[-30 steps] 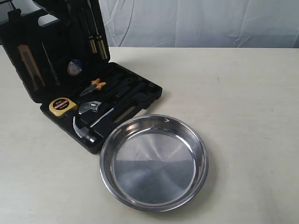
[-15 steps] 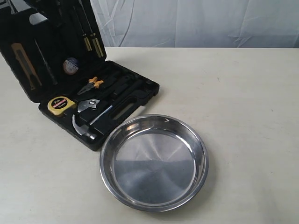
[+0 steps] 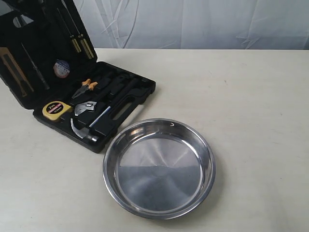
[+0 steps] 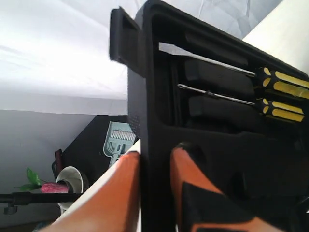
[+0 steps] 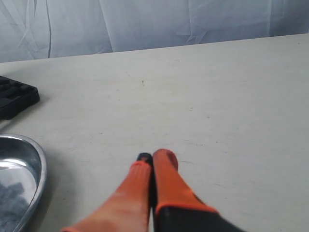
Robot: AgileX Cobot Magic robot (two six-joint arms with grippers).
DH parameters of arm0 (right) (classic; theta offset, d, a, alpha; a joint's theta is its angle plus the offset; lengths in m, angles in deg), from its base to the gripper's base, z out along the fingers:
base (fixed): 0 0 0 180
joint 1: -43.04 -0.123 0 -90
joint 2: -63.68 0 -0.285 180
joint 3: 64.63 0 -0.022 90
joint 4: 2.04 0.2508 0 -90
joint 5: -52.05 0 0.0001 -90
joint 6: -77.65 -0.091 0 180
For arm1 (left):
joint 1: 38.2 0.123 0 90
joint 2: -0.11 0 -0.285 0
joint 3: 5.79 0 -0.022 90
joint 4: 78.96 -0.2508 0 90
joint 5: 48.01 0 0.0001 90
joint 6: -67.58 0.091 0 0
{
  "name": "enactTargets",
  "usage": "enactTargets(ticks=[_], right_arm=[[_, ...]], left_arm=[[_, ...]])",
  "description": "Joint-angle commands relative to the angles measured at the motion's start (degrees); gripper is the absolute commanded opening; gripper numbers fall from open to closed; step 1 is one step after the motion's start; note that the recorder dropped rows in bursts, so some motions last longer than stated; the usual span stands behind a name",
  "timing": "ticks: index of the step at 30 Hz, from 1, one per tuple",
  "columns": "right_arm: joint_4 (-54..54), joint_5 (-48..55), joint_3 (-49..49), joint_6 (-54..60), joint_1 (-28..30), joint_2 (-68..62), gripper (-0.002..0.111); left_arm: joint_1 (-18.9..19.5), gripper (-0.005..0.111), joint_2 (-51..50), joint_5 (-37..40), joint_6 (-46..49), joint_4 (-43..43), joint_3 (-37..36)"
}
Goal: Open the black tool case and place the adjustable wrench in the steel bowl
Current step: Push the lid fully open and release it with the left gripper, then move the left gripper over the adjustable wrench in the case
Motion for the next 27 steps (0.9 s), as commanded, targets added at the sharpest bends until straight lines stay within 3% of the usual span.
enactTargets(ticks=[1, 5, 9, 21, 26, 27], right_arm=[[0.0, -0.9, -0.2, 0.2, 0.3, 0.4, 0.000], [0.0, -0.9, -0.2, 0.2, 0.3, 0.4, 0.000], [0.0, -0.9, -0.2, 0.2, 0.3, 0.4, 0.000], [0.0, -0.6, -0.2, 0.2, 0.3, 0.4, 0.000], [0.0, -0.6, -0.2, 0.2, 0.3, 0.4, 0.000], [0.0, -0.6, -0.2, 0.2, 0.3, 0.4, 0.000]], left_arm=[[0.0, 0.018, -1.5, 1.6, 0.9, -2.0, -0.1], [0.0, 0.036, -1.5, 0.8, 0.9, -5.9, -0.1], [0.0, 0.044, -1.5, 0.4, 0.0, -9.3, -0.1], [0.9, 0.052, -1.0, -1.2, -4.2, -16.8, -0.1], [1.8, 0.053, -1.0, -0.9, -4.3, -11.5, -0.1], [1.7, 0.046, -1.0, -0.6, -3.7, -5.6, -0.1]])
